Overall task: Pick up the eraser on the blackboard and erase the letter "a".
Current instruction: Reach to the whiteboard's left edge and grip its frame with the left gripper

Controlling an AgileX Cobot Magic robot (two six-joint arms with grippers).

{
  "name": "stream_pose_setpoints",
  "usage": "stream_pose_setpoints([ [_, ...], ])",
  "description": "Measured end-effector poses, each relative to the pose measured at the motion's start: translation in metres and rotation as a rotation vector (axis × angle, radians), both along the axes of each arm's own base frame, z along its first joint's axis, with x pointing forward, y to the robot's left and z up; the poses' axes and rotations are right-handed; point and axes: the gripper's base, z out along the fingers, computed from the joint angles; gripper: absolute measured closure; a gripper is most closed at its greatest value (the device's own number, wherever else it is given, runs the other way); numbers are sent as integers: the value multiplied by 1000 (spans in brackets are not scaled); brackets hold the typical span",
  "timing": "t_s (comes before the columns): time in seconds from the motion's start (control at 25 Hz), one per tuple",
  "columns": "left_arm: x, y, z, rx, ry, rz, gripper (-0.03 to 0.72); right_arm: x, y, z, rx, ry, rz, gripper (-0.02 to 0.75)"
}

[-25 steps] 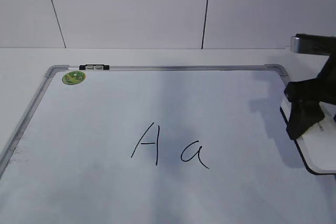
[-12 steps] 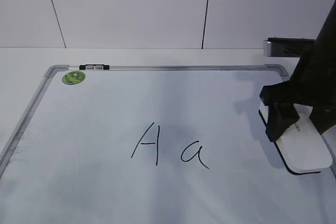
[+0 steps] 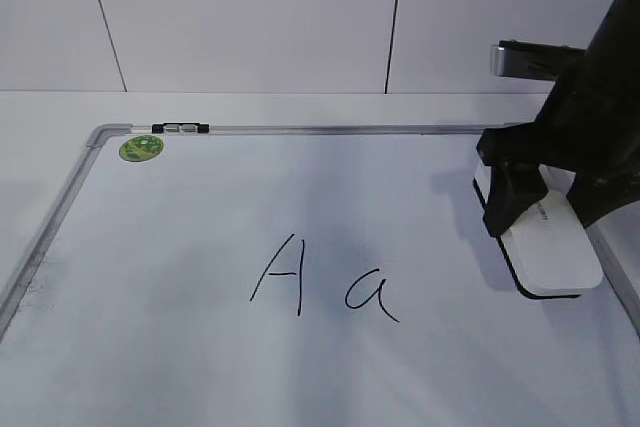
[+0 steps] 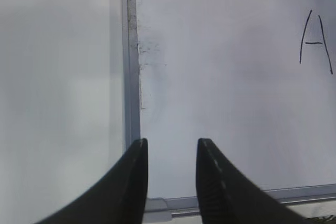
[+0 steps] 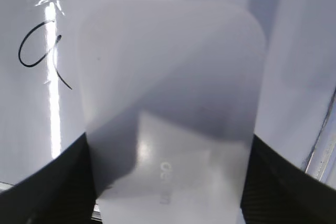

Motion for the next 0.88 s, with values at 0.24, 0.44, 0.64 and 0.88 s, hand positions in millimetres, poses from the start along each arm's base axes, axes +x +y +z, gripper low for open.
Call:
stream_pose_setpoints([
  [0.24, 63, 3, 19, -3, 89, 6, 449, 0, 1, 1, 14, 2, -5, 202],
  [0.44, 123, 5, 14, -7, 191, 7, 449, 0, 2, 1, 24, 4, -7, 202],
  [0.64, 165, 7, -3, -6, 278, 6, 454, -1, 4, 1, 39, 7, -4, 202],
  [0.88, 190, 8, -33, -5, 385, 5, 454, -1, 4, 1, 39, 9, -1, 202],
])
